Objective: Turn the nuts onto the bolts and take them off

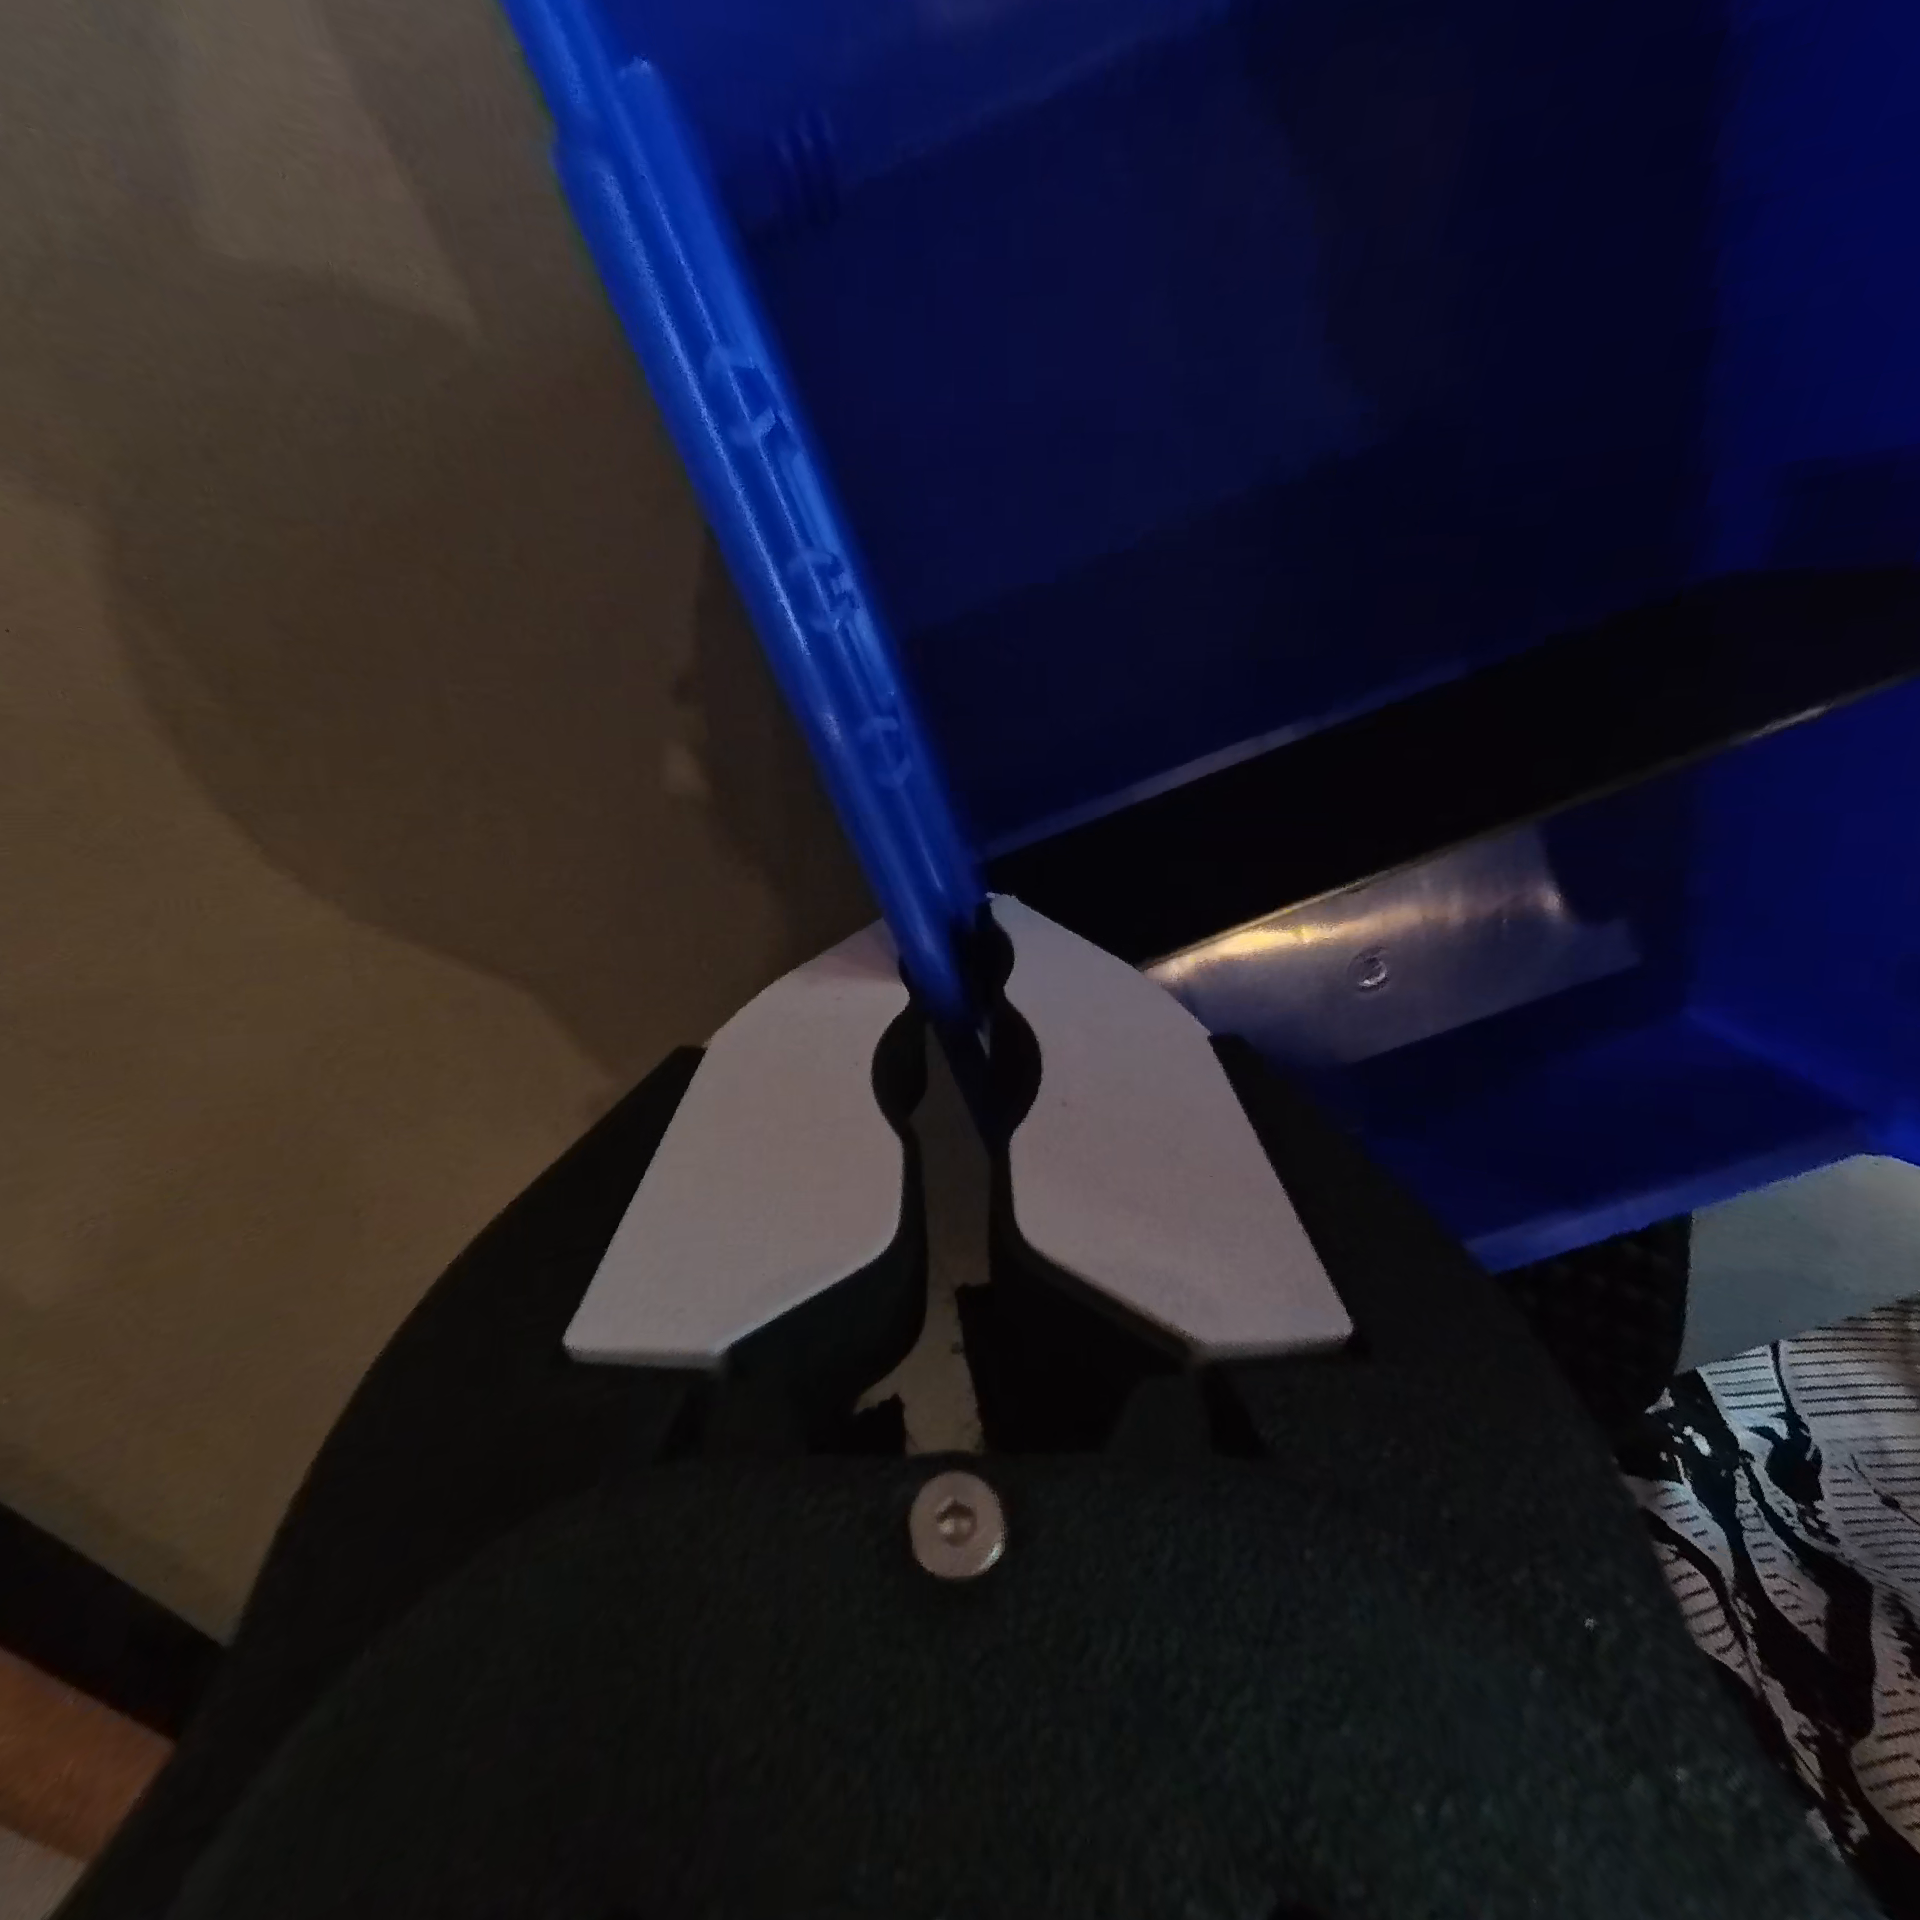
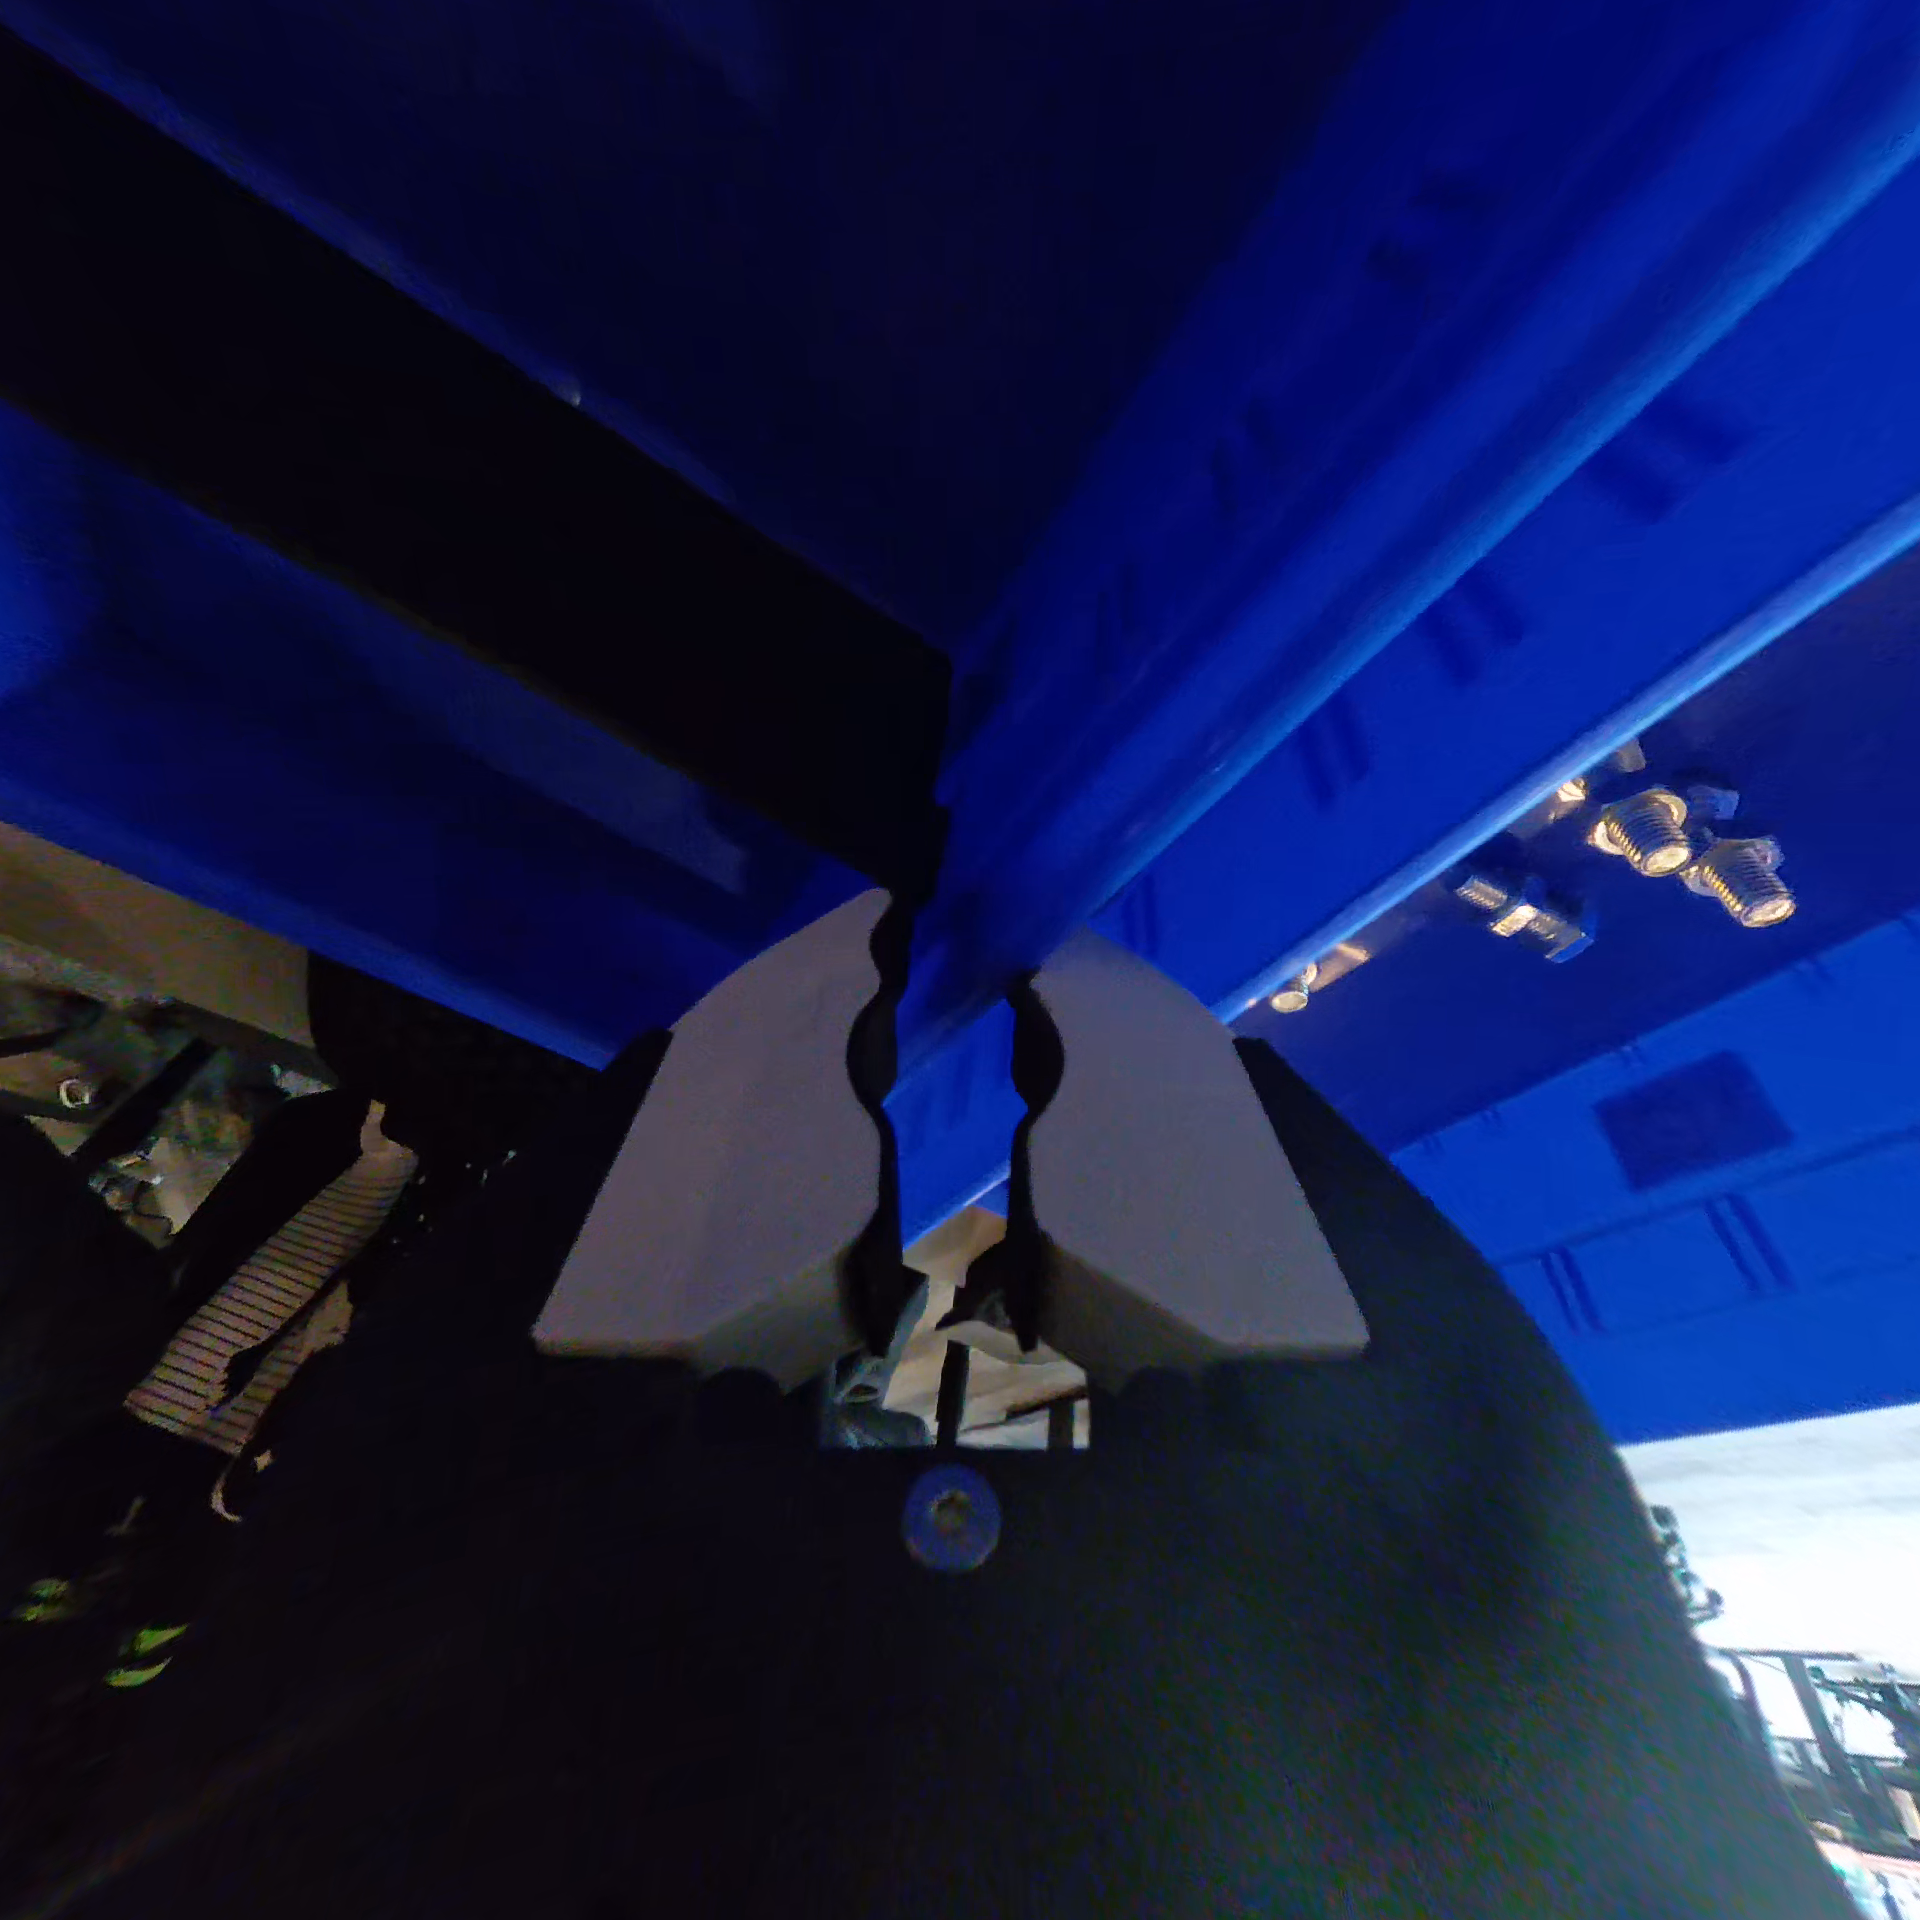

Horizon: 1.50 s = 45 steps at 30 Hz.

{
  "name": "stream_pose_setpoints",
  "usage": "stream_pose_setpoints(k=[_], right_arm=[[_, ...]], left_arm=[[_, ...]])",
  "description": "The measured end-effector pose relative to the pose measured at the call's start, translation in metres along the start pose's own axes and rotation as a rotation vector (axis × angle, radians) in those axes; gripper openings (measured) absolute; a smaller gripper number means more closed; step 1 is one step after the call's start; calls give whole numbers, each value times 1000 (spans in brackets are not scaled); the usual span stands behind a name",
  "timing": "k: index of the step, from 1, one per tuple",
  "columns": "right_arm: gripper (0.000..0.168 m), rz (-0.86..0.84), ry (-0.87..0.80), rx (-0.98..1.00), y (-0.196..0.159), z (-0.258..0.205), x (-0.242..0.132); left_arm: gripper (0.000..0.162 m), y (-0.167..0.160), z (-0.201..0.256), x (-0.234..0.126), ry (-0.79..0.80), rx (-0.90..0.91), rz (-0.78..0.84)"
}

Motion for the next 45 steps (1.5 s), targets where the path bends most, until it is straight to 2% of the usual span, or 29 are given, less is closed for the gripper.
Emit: stream_pose_setpoints(k=[1,3,9,13,17,19,21,25,28,30,32,34,37,41,45], right_arm=[[17,1,3,-2,0,-1,1],[18,3,3,-3,0,-1,0],[35,38,-11,-11,1,-5,-5],[39,99,-25,-14,1,-3,-17],[36,247,0,-15,-1,-3,-41],[37,333,-6,-3,-5,3,-55],[43,422,-11,-1,-11,9,-67],[61,608,-48,48,-27,36,-84],[71,739,-55,116,-46,63,-90],[71,843,-24,143,-61,75,-94],[78,886,-47,196,-81,96,-88],[84,868,-58,265,-103,117,-73],[81,843,-31,370,-126,145,-51],[76,856,28,423,-137,165,-34],[75,861,69,422,-142,177,-26]], left_arm=[[7,0,0,0,-4,0,3],[7,-1,0,0,-15,-4,9],[9,-1,1,-2,-40,1,29],[14,-1,4,-6,-55,13,52],[29,2,9,-15,-56,28,88],[42,3,8,-23,-29,31,120],[55,6,10,-32,4,38,173],[64,13,26,-55,57,89,327],[79,25,54,-77,88,191,525],[81,33,82,-95,101,296,685],[84,31,108,-103,112,351,754],[81,26,130,-99,97,350,762],[73,26,165,-86,45,372,756],[72,38,207,-64,-1,412,736],[68,54,244,-47,-178,401,748]])
Point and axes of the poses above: each gripper's, where its closed fingertips meet, x out along the fingers, y out of its top, z = x × y across the jaws, the point moved 1 cm from there along -x, back along the fingers, and after that the axes turned 14 degrees about -y, right-handed, at the moved point
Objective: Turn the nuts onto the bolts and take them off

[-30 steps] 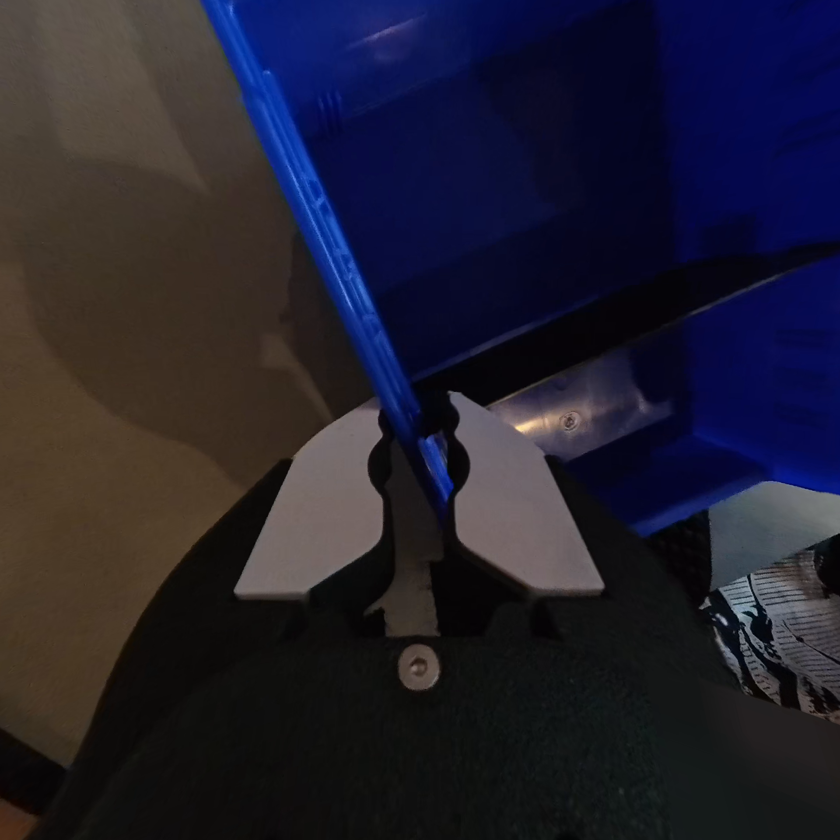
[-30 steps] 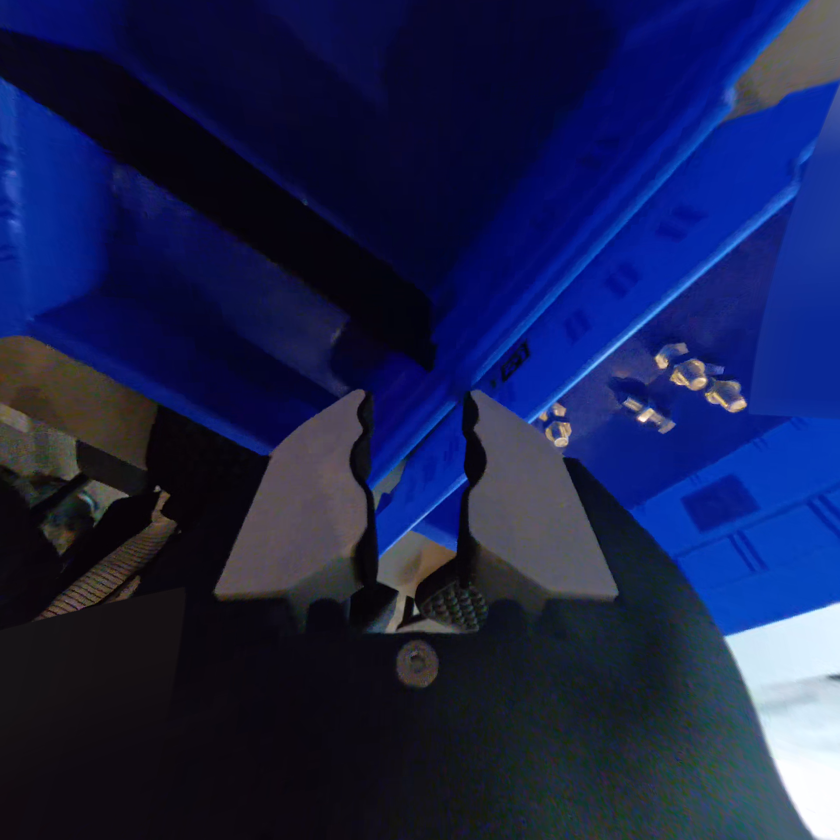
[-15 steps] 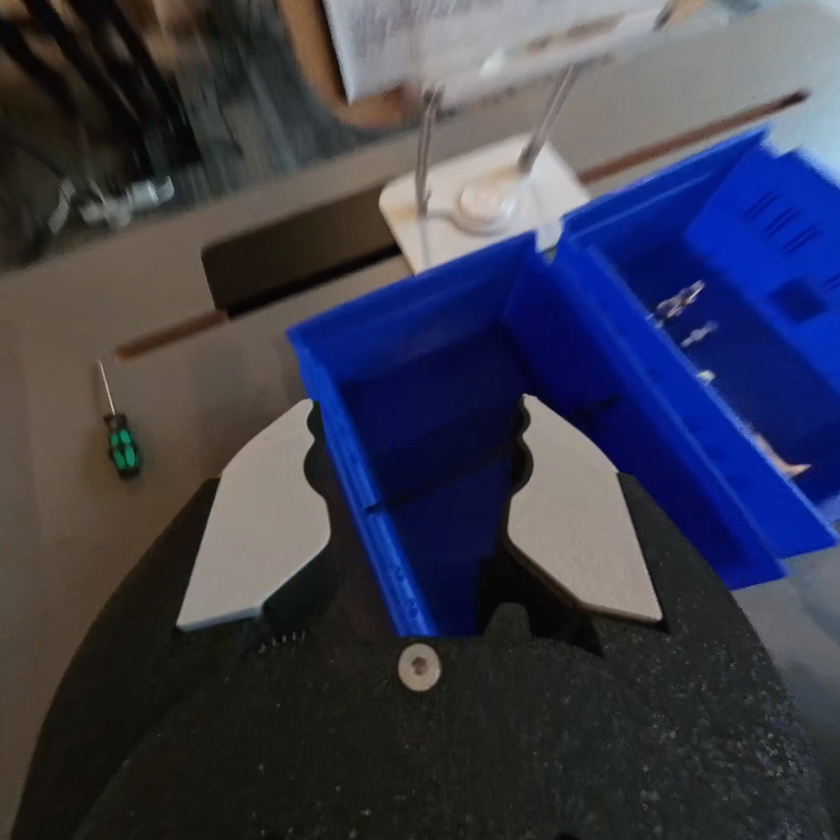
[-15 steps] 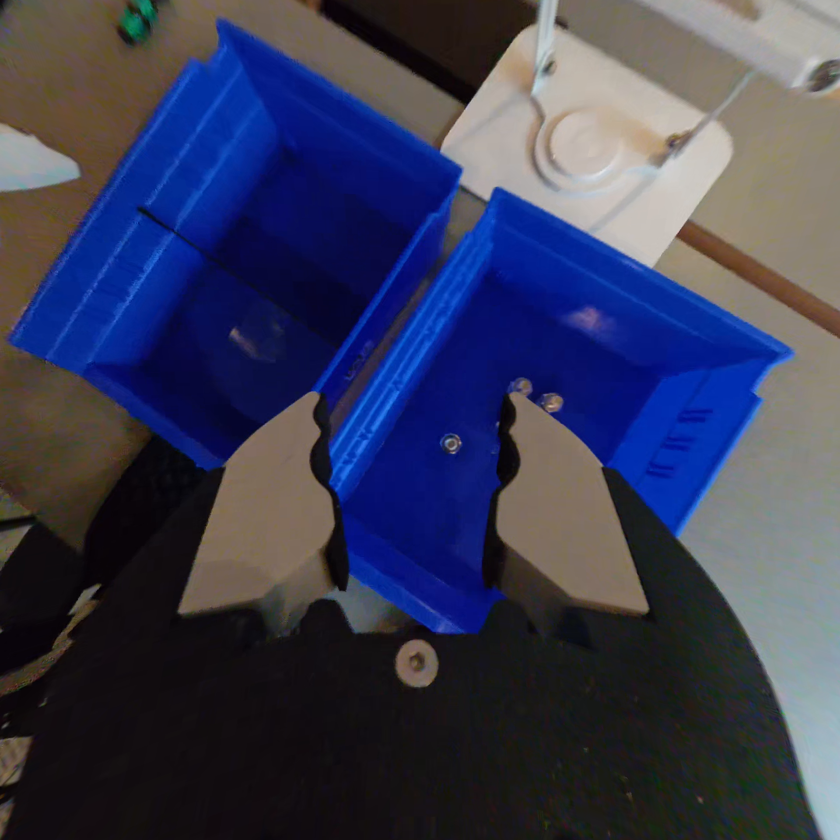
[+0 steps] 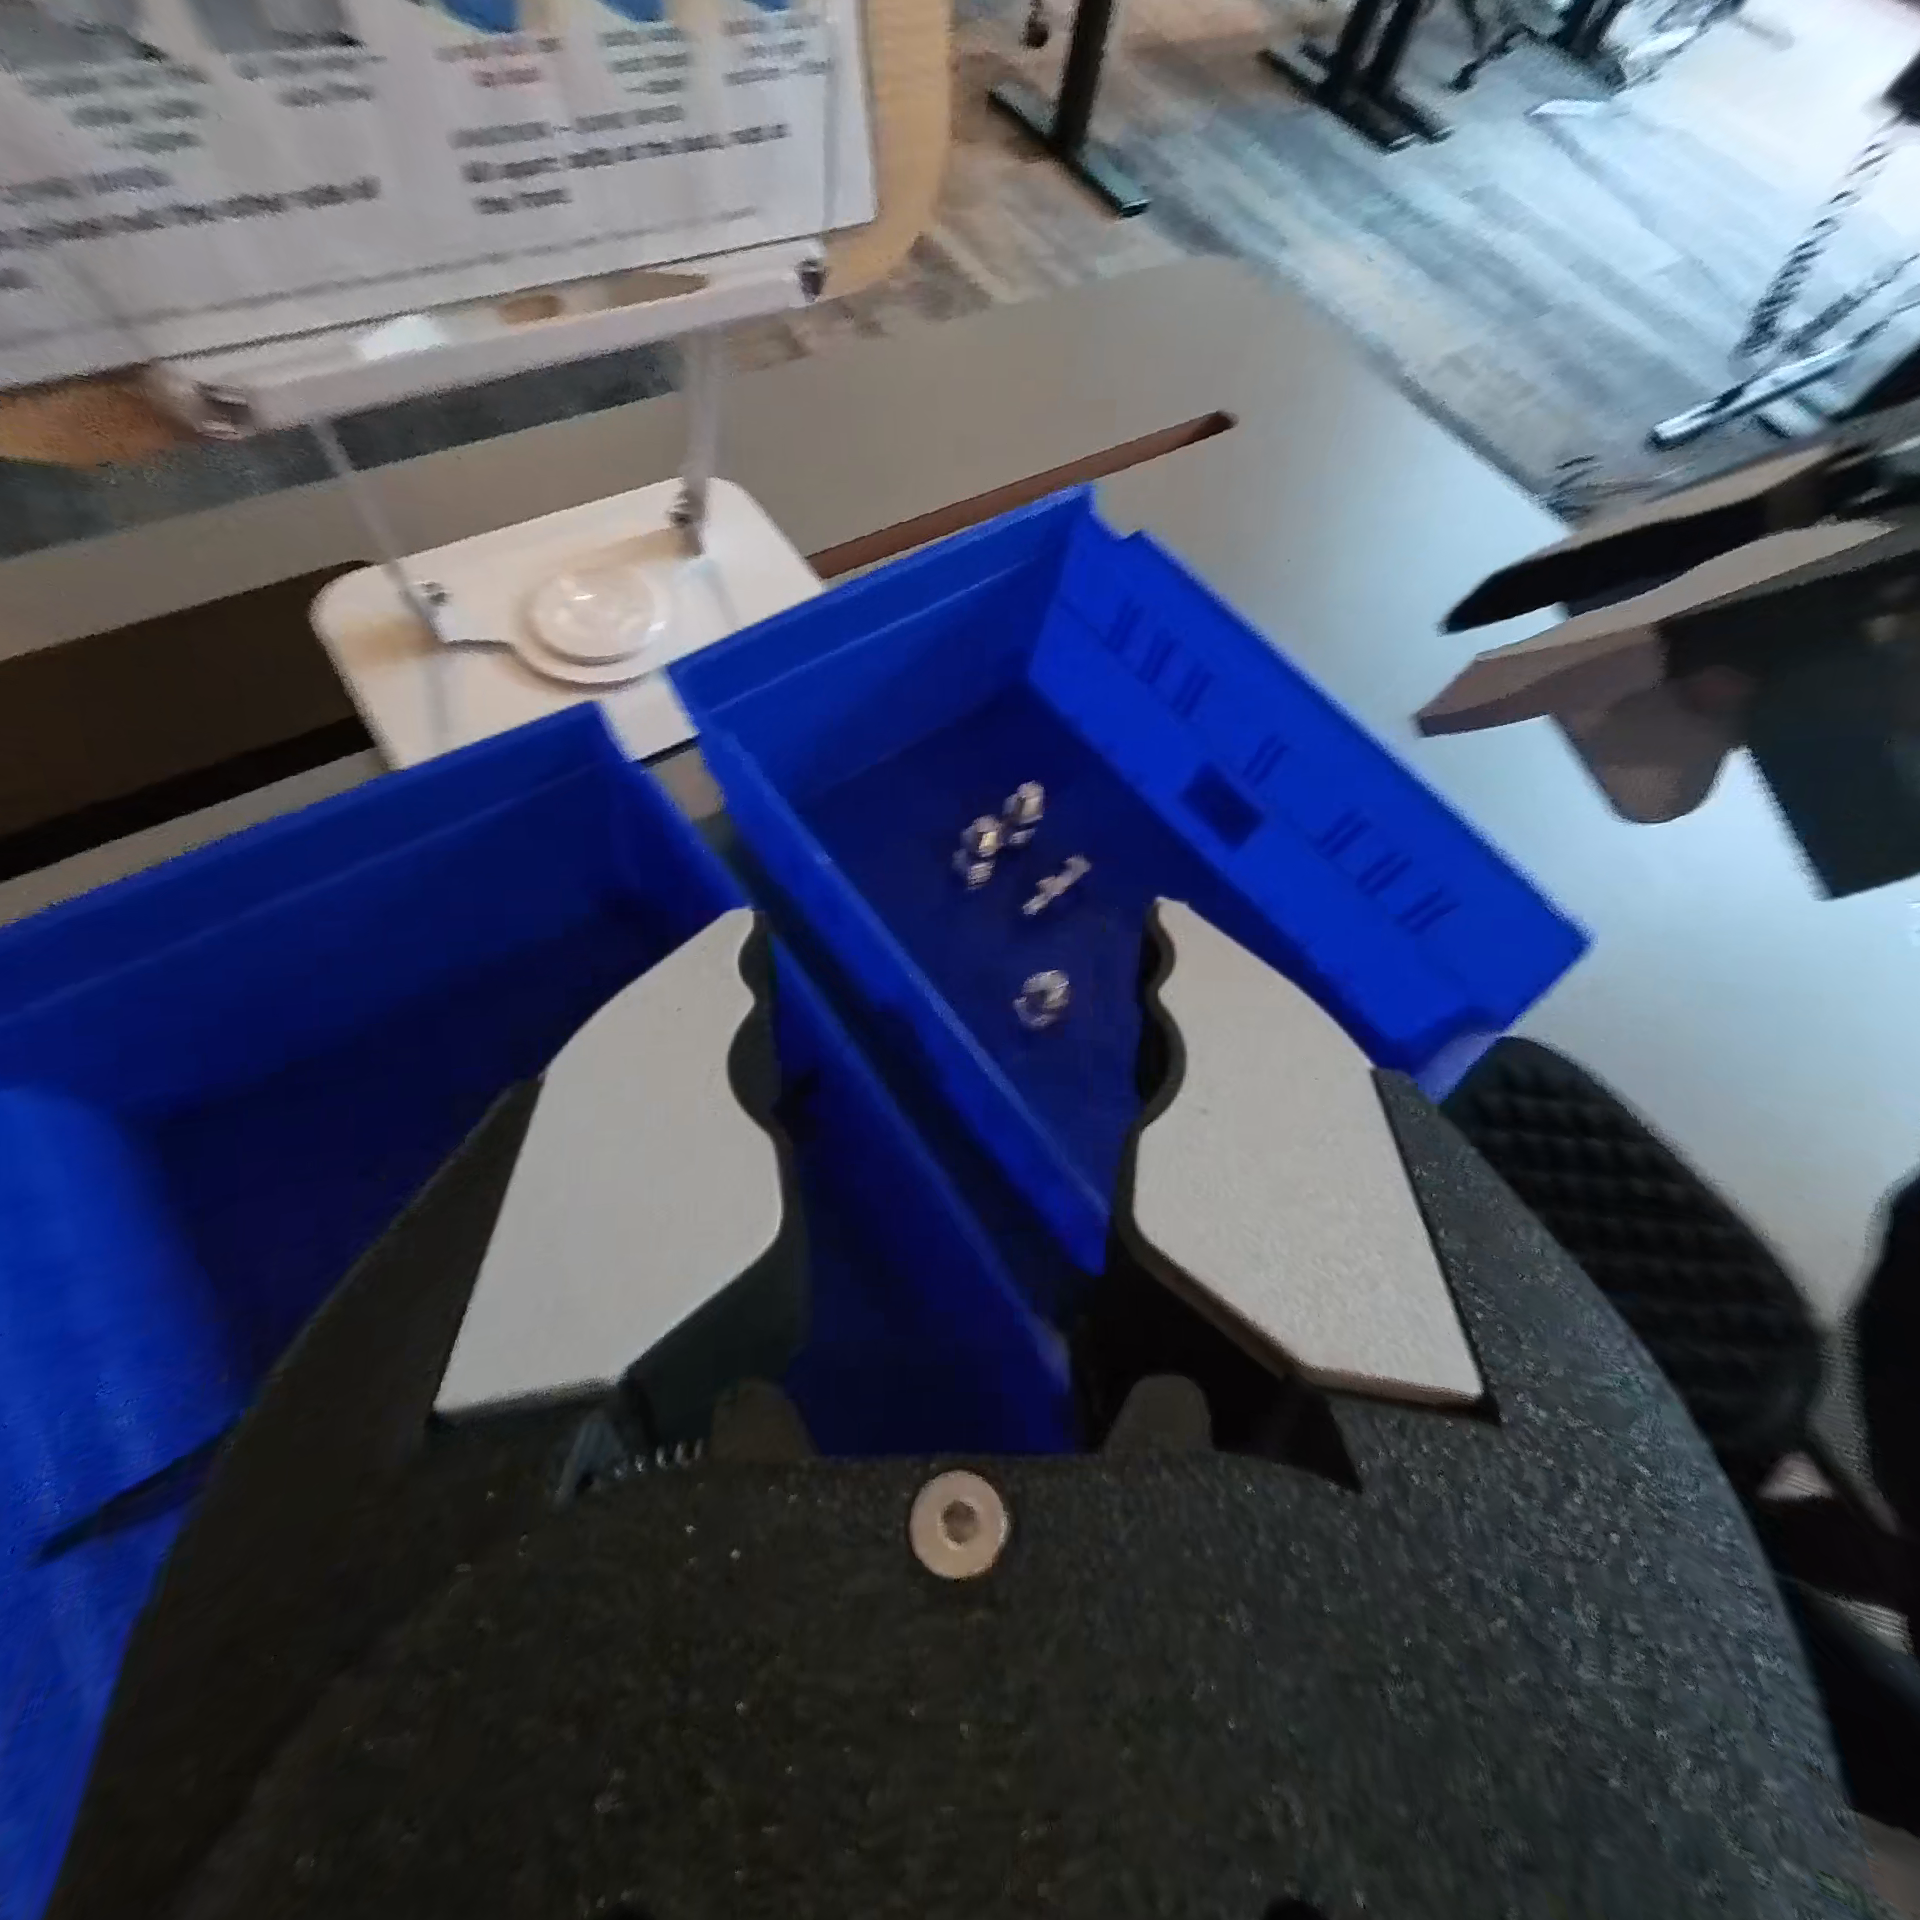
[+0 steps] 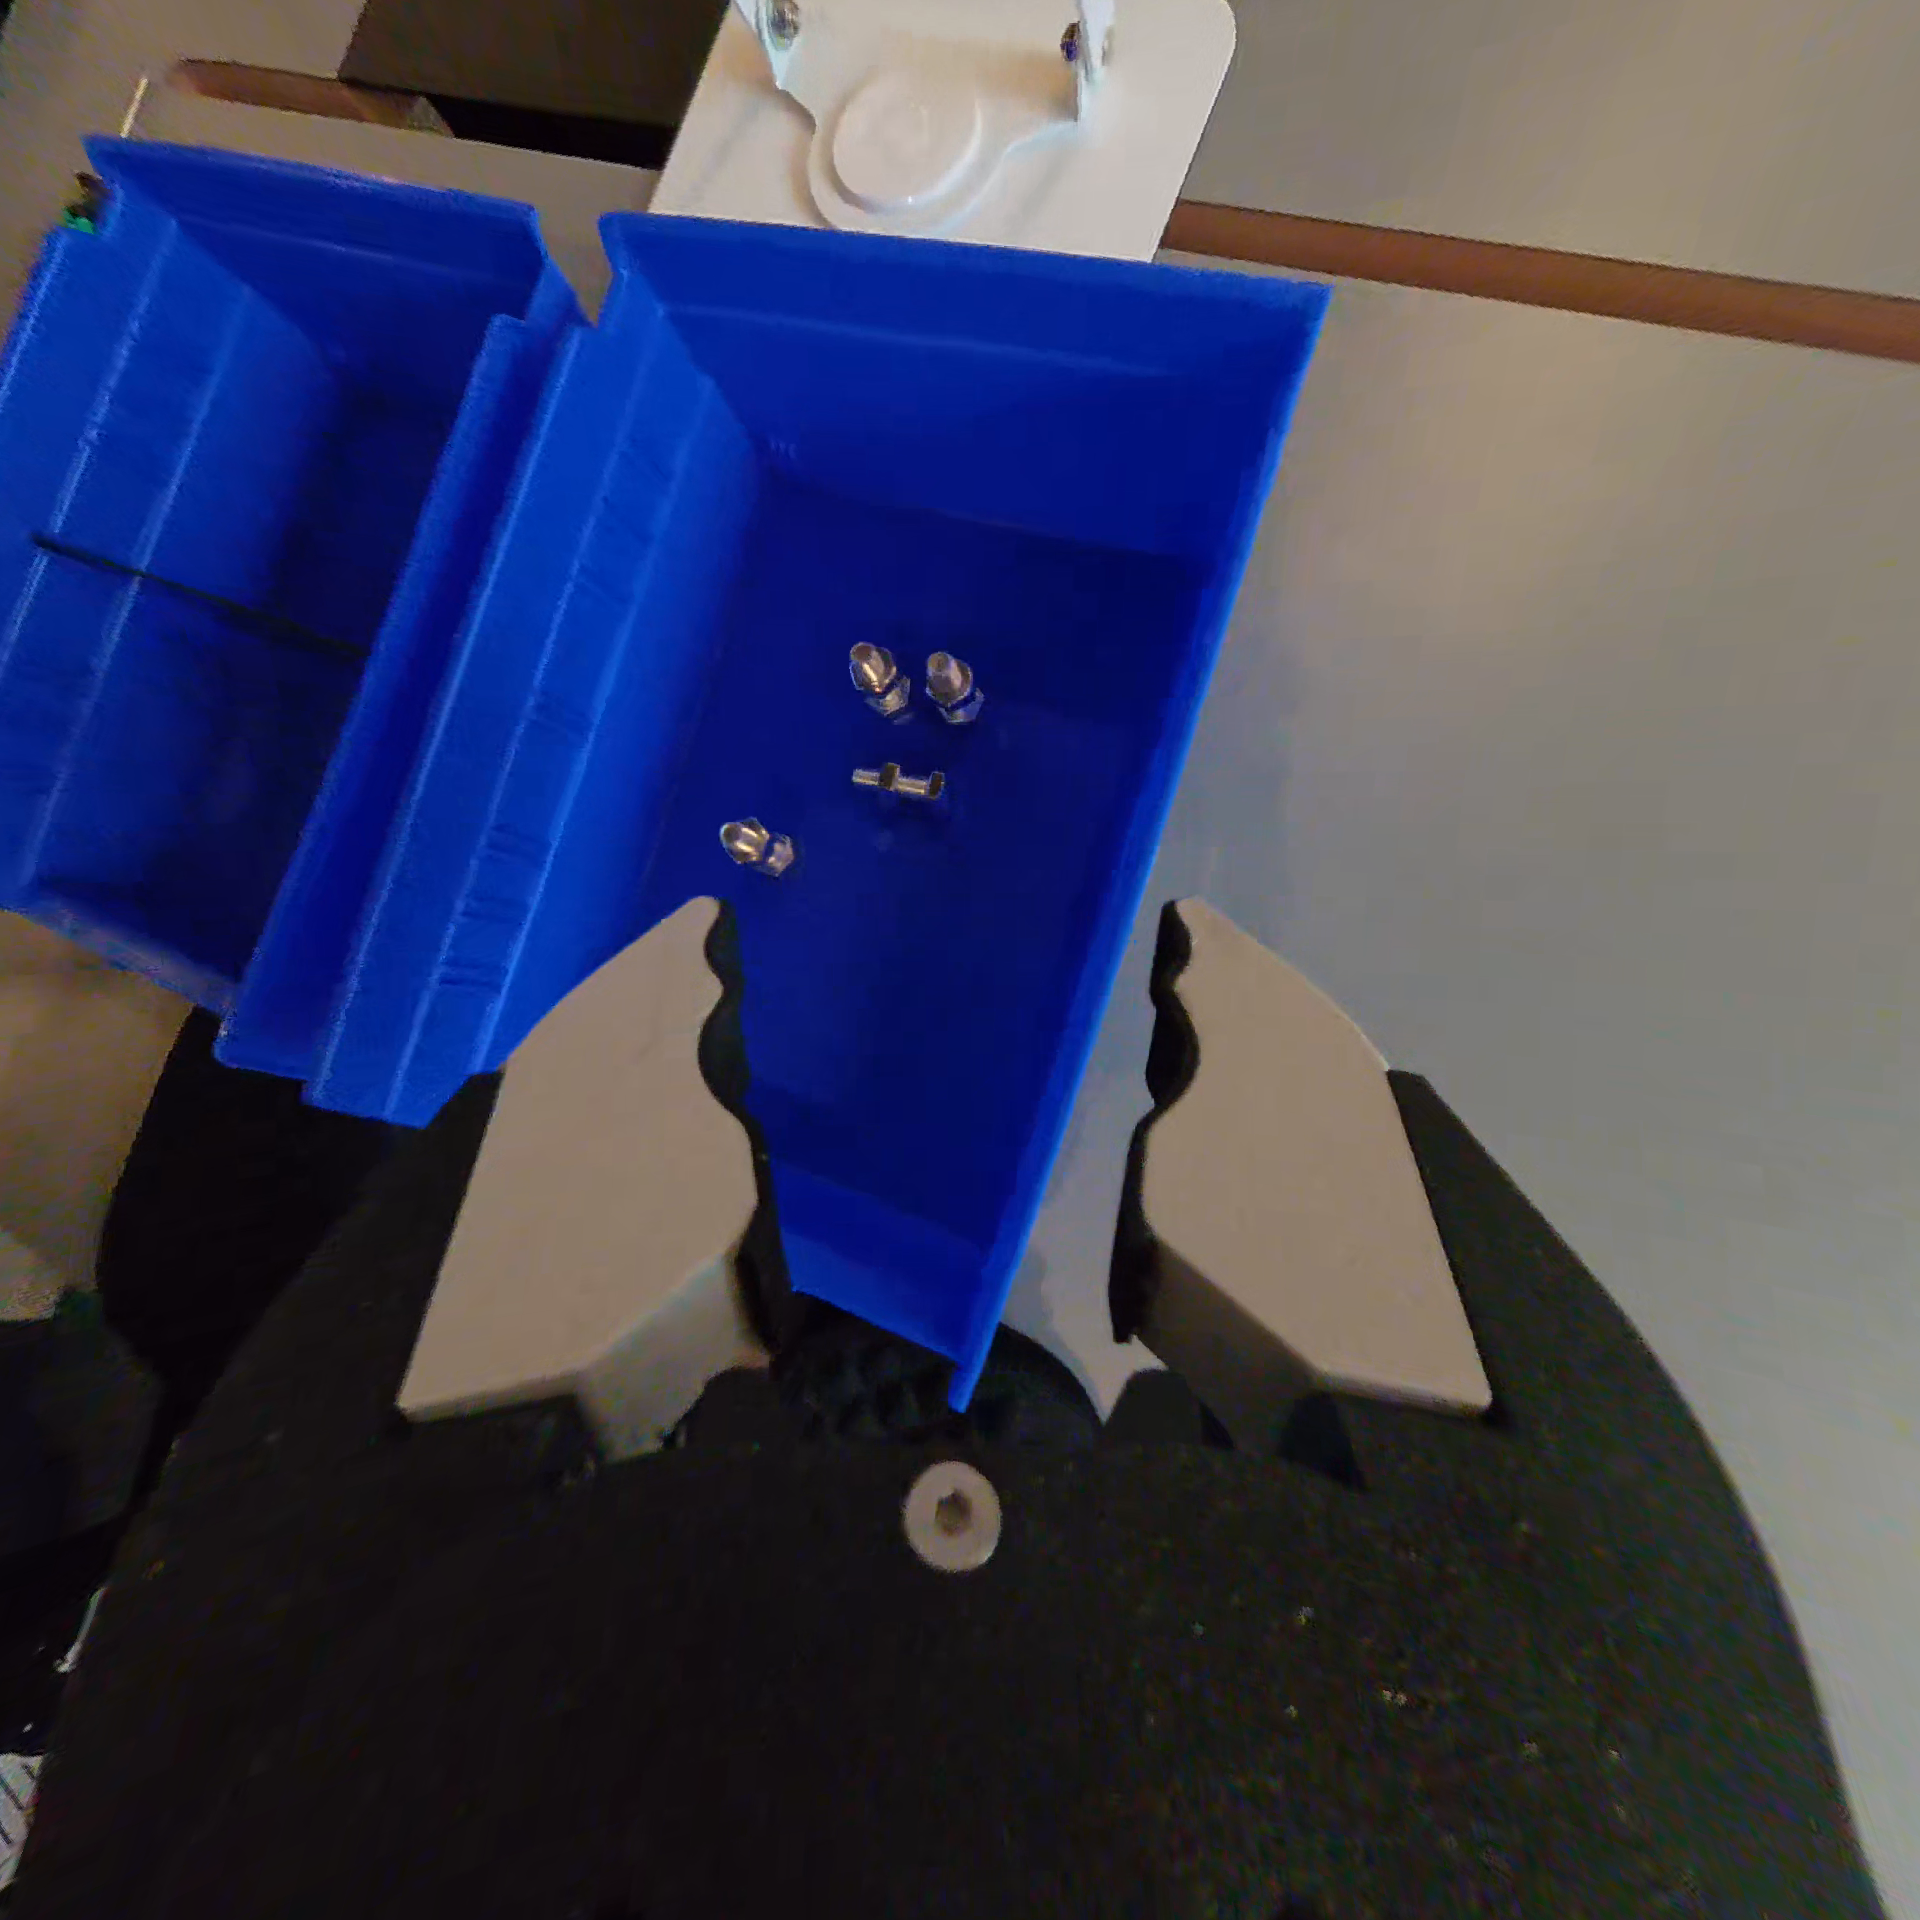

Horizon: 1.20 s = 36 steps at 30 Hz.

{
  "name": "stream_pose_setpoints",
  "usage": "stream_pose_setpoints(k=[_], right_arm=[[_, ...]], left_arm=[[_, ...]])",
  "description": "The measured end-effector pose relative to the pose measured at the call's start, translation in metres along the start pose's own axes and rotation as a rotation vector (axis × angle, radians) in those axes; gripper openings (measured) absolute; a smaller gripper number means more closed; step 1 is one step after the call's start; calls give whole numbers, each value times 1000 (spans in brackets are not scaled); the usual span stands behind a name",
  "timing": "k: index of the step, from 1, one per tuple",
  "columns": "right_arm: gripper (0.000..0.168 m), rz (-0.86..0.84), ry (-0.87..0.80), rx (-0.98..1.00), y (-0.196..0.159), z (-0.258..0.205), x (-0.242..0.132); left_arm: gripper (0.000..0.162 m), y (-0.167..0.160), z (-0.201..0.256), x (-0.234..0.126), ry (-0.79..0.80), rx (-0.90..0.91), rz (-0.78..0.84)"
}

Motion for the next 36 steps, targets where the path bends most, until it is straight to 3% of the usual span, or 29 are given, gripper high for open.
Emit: stream_pose_setpoints(k=[3,7,13,21,29,36], right_arm=[[72,7,34,3,-3,5,1],[70,-5,78,15,-9,8,9],[64,-127,134,14,-20,5,23],[56,-248,161,-13,-20,-5,35],[58,-220,55,-15,-10,16,18],[59,-258,-37,-73,-18,24,47]], left_arm=[[60,4,12,16,-98,-76,31],[52,-2,10,32,-91,-144,-5],[42,-20,-2,49,9,-268,-147],[37,-34,-5,71,153,-297,-370],[37,-41,-14,71,264,-299,-452],[37,-64,-24,84,281,-303,-533]])
Point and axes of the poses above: each gripper's, where its closed fingertips meet, x out along the fingers, y out of its top, z = x × y across the jaws, the point moved 1 cm from there along -x, back along the fingers, and after that the axes turned 14 degrees about -y, right-handed, at the moved point
